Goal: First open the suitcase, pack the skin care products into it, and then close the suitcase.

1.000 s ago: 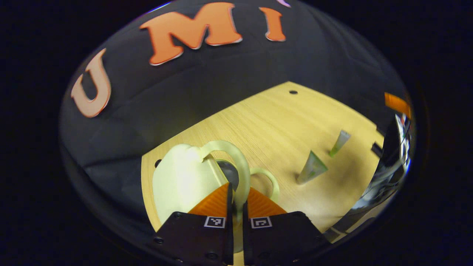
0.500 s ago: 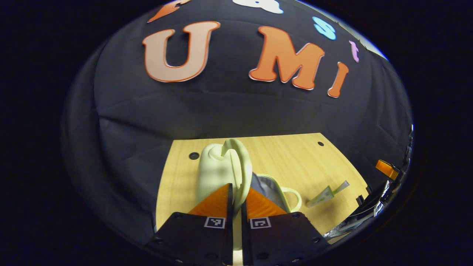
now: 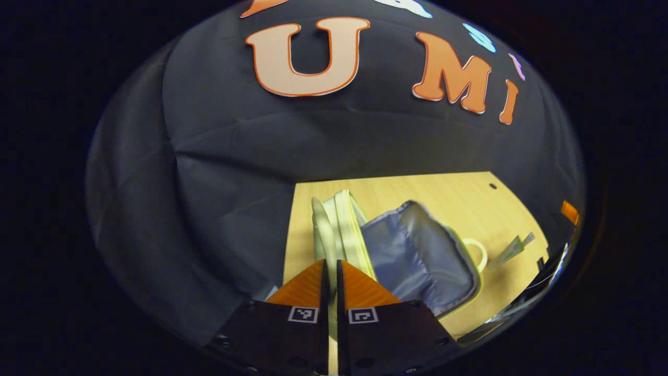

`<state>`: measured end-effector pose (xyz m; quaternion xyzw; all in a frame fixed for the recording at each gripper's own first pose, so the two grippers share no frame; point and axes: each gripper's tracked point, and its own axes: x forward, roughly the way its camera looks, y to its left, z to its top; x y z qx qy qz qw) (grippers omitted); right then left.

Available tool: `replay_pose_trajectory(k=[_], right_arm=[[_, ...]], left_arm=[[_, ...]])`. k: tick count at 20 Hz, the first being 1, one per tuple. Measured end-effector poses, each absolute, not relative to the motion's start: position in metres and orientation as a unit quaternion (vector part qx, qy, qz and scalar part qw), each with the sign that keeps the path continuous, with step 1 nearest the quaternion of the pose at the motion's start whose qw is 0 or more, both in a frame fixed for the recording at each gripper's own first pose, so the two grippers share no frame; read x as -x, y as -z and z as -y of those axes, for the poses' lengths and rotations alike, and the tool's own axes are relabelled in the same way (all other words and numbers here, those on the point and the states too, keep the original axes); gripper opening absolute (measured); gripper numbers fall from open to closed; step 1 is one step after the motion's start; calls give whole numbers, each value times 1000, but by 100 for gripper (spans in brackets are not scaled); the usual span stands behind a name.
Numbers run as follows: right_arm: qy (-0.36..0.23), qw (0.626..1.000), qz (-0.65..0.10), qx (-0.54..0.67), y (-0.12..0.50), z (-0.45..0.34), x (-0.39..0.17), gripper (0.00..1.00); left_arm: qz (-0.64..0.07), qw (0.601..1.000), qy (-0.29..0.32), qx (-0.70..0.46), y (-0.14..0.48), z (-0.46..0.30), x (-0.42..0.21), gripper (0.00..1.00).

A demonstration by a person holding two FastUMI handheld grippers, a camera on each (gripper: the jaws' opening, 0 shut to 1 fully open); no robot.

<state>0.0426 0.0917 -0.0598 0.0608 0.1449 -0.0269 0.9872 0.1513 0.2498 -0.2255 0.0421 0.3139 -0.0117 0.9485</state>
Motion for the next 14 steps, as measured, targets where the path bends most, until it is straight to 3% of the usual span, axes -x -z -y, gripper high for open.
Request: replay_pose_trajectory(k=[7, 14], right_arm=[[40, 984, -164, -57, 71, -103, -39, 95], [63, 983, -169, -44, 68, -101, -38, 95]], left_arm=[[-369, 927, -34, -67, 300, -318, -160, 10], [-412, 909, -36, -50, 379, -332, -166, 10]])
